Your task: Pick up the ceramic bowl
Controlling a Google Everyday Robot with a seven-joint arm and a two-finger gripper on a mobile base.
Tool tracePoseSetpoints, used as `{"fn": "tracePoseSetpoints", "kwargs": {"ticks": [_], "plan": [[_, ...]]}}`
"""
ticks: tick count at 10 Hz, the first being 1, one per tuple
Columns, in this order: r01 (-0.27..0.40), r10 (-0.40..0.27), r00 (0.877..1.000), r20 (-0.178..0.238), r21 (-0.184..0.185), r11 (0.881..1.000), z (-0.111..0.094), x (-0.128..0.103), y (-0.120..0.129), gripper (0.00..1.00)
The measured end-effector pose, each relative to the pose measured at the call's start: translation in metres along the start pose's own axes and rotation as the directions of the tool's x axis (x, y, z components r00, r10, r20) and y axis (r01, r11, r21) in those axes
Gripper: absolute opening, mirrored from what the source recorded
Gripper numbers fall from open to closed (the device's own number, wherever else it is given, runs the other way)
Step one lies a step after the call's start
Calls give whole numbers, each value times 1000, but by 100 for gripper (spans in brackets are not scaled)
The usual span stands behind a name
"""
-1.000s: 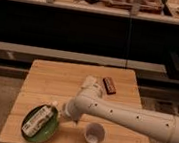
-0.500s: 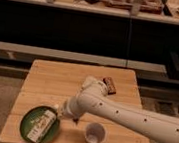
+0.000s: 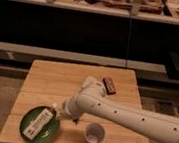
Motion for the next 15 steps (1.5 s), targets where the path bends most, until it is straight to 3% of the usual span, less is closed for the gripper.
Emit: {"fn": "tracePoseSetpoints", "kwargs": {"ticks": [3,5,15], "plan": [[-1,1,1000,8,-41,999,8,-1,7,66],[4,-3,1000,14,-53,999,16,-3,8,80],[2,4,998,57,-110,994,54,-1,23,80]]}}
